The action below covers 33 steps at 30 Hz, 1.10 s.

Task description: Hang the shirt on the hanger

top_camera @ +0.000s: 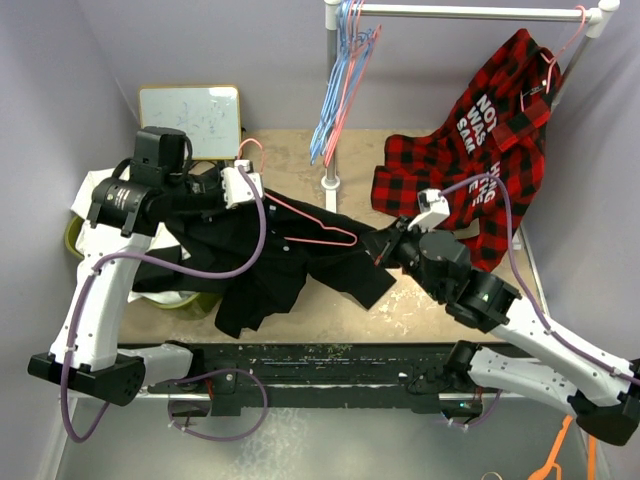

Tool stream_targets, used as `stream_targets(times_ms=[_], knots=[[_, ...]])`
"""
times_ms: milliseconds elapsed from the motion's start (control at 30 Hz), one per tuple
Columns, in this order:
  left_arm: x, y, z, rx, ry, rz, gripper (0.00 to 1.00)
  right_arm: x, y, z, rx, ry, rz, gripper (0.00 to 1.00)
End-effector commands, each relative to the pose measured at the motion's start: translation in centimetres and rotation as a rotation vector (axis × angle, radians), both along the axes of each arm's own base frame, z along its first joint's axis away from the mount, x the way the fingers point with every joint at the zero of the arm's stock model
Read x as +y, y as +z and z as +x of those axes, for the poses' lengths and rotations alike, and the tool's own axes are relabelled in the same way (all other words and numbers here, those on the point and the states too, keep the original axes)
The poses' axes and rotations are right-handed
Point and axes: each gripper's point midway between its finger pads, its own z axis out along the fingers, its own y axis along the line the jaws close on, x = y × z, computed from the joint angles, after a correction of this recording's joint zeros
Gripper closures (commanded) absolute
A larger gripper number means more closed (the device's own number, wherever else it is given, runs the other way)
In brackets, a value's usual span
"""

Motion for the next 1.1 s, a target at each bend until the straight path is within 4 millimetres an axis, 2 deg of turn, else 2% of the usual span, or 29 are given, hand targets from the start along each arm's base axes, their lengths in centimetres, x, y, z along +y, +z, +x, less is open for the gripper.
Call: stream_targets(times_ms=[0,100,267,367,433,567,700,800,933,967,1000,1067], knots=[[2.6,1.4,3.1,-0.155,0.144,0.063,1.00,-1.1,1.8,-0.3,0.046,0.008,-0.110,1.00],[2.9,1.4,4.2,-0.168,0.203,0.046,1.00,2.0,2.6,-1.3,0.062,0.166,-0.091,1.00],[1.9,2.8,4.6,-0.145,0.255,-0.073,1.00,9.1,3.3,-3.0,0.082,0.458,0.056,1.00],[1.2,4.1,4.0,-0.127,0.275,-0.146,1.00,13.1,4.4,-2.8,0.065,0.552,0.184,1.00],[0.9,4.9,3.7,-0.116,0.286,-0.189,1.00,15.2,6.3,-1.9,0.020,0.571,0.246,1.00],[0.3,5.9,2.1,-0.088,0.263,-0.248,1.00,17.9,10.6,-0.4,-0.070,0.577,0.361,1.00],[0.3,6.0,1.4,-0.082,0.270,-0.278,1.00,20.6,13.8,-0.6,-0.117,0.639,0.449,1.00],[0.2,6.0,1.1,-0.074,0.271,-0.295,1.00,22.7,14.4,-1.0,-0.125,0.678,0.460,1.00],[0.4,6.4,0.7,-0.081,0.276,-0.309,1.00,23.9,14.9,-1.9,-0.144,0.738,0.503,1.00],[0.5,6.5,0.7,-0.089,0.279,-0.308,1.00,23.9,14.5,-2.1,-0.146,0.750,0.505,0.98],[0.5,6.6,0.6,-0.095,0.280,-0.307,1.00,23.9,13.7,-2.3,-0.154,0.767,0.493,0.82],[0.7,6.8,0.5,-0.107,0.280,-0.301,1.00,23.1,12.8,-2.7,-0.207,0.779,0.439,0.39]])
